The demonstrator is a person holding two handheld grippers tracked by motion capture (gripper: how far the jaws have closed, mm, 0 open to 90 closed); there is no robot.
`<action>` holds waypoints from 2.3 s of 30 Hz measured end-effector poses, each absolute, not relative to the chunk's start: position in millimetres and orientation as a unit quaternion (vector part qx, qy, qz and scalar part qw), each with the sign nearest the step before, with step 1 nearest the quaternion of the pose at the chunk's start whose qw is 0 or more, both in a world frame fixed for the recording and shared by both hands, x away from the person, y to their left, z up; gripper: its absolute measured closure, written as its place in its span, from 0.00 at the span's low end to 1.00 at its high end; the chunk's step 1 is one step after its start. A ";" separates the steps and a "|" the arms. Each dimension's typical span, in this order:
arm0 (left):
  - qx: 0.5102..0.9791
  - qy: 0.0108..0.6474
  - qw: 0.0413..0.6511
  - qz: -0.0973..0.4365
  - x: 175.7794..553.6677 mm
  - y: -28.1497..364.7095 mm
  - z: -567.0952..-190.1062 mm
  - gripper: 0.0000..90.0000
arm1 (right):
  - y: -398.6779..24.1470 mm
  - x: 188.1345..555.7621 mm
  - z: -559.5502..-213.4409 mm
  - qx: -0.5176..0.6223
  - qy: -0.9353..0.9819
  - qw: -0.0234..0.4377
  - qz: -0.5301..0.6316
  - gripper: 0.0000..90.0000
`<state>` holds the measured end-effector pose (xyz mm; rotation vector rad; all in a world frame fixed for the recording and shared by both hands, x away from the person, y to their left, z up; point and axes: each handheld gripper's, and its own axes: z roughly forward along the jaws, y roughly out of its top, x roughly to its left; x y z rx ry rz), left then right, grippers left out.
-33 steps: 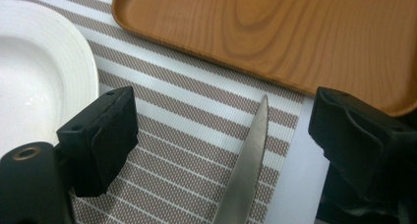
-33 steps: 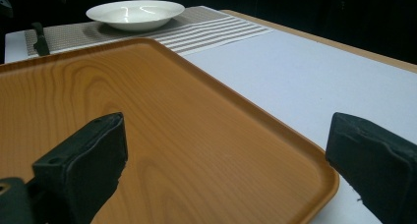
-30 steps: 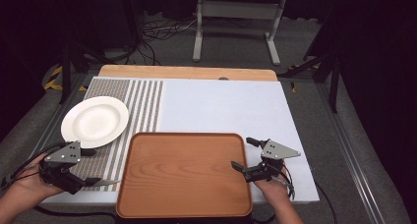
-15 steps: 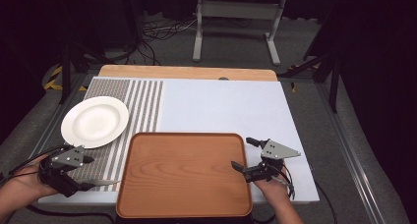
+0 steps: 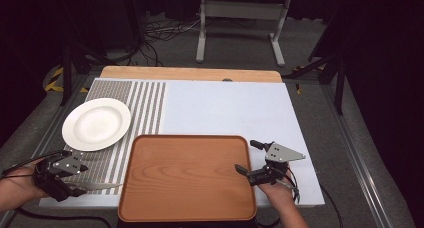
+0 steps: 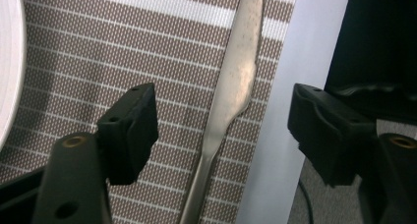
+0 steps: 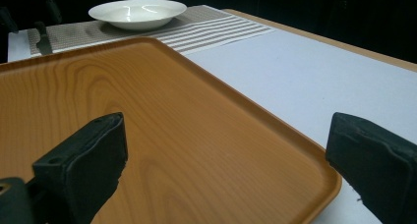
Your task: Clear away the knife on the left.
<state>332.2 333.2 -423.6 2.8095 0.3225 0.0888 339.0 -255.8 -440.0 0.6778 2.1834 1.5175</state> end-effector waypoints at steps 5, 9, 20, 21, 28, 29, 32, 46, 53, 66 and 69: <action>0.986 0.100 0.127 0.040 332.4 335.2 -423.9 0.39 | -255.3 339.2 -440.4 0.241 0.781 0.197 0.541 0.03; 0.992 0.077 0.088 0.050 333.7 335.7 -424.0 0.45 | -255.2 339.3 -440.5 0.240 0.782 0.196 0.541 0.03; 0.997 0.054 0.040 0.041 339.0 336.6 -428.6 0.58 | -256.4 338.5 -439.5 0.236 0.778 0.194 0.549 0.03; 0.997 0.048 0.037 0.040 339.5 336.9 -429.5 0.60 | -256.6 338.5 -439.3 0.235 0.777 0.196 0.549 0.03; 0.999 0.025 0.017 0.039 342.3 338.3 -431.3 0.76 | -256.1 338.1 -440.0 0.228 0.778 0.188 0.554 0.03; 0.999 0.025 0.014 0.036 342.3 338.5 -431.5 0.78 | -255.5 338.1 -440.1 0.227 0.779 0.187 0.555 0.03; 1.000 0.010 0.001 0.029 341.5 337.5 -432.7 0.84 | -255.1 337.8 -439.9 0.223 0.779 0.186 0.557 0.03; 0.999 -0.019 -0.014 0.025 342.2 332.5 -433.3 0.89 | -257.2 337.1 -438.9 0.224 0.775 0.184 0.562 0.03; 0.999 -0.020 -0.016 0.027 341.5 332.0 -433.2 0.89 | -259.0 337.1 -438.4 0.224 0.772 0.183 0.566 0.03; 0.999 -0.007 -0.013 0.031 341.0 332.8 -432.4 0.89 | -258.2 336.2 -437.9 0.223 0.771 0.179 0.569 0.03; 0.999 0.000 -0.014 0.035 341.6 333.2 -428.8 0.89 | -257.9 336.2 -437.8 0.223 0.770 0.178 0.570 0.03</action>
